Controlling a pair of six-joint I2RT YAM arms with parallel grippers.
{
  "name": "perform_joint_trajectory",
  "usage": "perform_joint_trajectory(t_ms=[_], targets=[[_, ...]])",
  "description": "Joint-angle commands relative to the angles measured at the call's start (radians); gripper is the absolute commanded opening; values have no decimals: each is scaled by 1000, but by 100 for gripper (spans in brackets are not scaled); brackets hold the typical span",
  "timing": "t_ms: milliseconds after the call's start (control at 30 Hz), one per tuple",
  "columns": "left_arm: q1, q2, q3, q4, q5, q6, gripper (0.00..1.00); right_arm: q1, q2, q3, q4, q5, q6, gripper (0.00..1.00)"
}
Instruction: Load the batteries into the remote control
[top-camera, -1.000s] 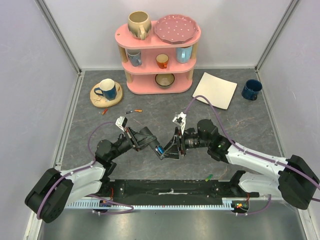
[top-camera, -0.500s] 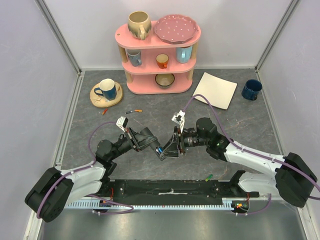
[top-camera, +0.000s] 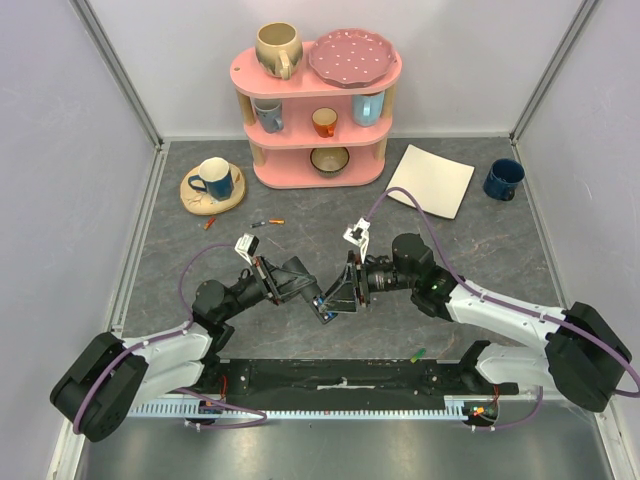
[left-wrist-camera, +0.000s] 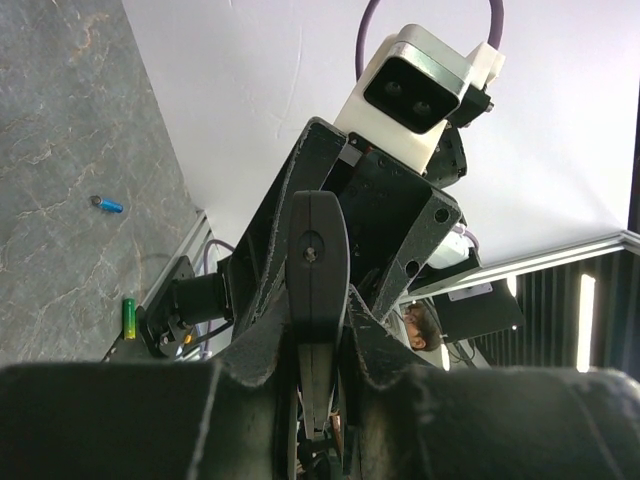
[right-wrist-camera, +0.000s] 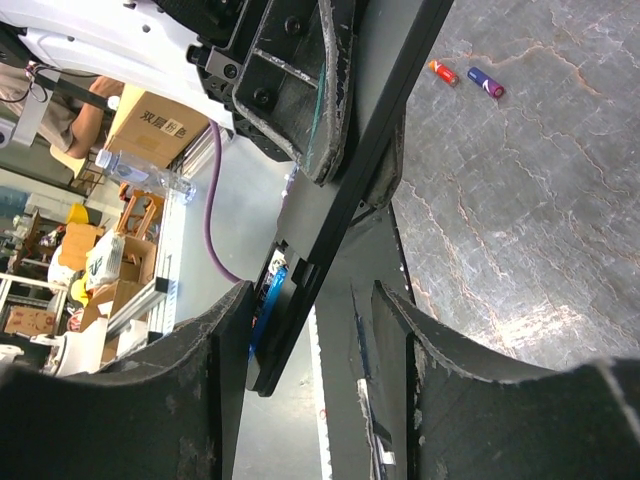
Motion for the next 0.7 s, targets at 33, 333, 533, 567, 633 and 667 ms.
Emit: perform_joint_trajectory(t_ms=[33, 333, 533, 567, 633, 667], targets=[[-21, -18, 24, 86, 65, 17, 2, -25, -9, 23, -2, 38, -4, 57], [-21, -21, 40, 63, 71, 28, 2, -25, 18, -3, 113, -30, 99, 56], [-21, -39, 38, 37, 68, 45, 2, -25, 61, 2, 147, -76, 136, 51], [-21, -39, 41, 34, 70, 47, 2, -25, 64, 2, 140, -82, 136, 50], [-21, -44, 44, 27, 68, 48, 2, -24, 67, 2, 140, -102, 143, 52], [-21, -44, 46, 23, 68, 51, 2, -25, 64, 0, 143, -104, 145, 54]])
